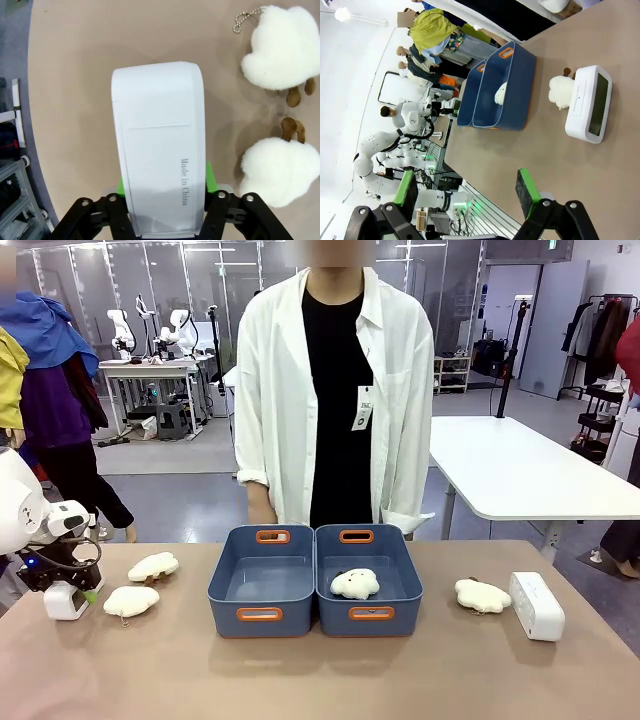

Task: Sort the digital clocks into the basket.
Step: Pick up the Digital clock from the table and place it into the empty Plastic storage basket.

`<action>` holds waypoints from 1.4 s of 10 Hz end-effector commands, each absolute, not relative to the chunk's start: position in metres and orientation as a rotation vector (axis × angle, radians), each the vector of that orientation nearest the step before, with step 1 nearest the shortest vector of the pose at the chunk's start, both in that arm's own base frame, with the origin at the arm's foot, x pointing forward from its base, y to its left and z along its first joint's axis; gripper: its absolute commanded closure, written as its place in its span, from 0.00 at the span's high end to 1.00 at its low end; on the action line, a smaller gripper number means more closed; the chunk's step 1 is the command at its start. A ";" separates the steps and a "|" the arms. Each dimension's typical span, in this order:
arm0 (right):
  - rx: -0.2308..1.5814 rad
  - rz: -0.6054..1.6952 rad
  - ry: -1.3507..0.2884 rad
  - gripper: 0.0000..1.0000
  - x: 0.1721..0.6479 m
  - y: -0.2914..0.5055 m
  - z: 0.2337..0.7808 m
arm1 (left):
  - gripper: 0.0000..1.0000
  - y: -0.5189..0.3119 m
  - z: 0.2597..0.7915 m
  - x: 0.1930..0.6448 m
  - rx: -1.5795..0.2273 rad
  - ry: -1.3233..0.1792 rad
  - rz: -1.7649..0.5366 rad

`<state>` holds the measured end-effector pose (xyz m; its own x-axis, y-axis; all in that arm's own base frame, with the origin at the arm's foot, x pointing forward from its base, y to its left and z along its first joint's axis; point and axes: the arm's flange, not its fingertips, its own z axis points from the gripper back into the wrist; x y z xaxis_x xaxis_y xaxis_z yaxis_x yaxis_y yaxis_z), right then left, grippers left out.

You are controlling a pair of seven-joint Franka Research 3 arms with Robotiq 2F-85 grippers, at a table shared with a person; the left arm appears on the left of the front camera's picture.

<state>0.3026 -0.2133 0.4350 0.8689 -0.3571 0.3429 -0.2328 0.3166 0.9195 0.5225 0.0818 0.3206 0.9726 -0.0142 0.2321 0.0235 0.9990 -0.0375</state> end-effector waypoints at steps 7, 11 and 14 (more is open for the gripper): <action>1.271 -0.075 -0.558 1.00 0.301 -0.212 0.438 | 0.00 0.143 0.413 0.459 -0.248 -0.268 -0.034; 1.271 -0.075 -0.558 1.00 0.301 -0.212 0.438 | 0.00 0.318 0.469 0.295 -0.482 -0.239 -0.030; 1.271 -0.075 -0.558 1.00 0.301 -0.212 0.438 | 0.00 0.346 0.466 0.265 -0.578 -0.371 -0.004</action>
<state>0.3031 -0.2125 0.4363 0.8694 -0.3535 0.3453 -0.2351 0.3187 0.9182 0.2353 0.3506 0.4651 0.9423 0.1101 0.3162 0.0724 0.8551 -0.5135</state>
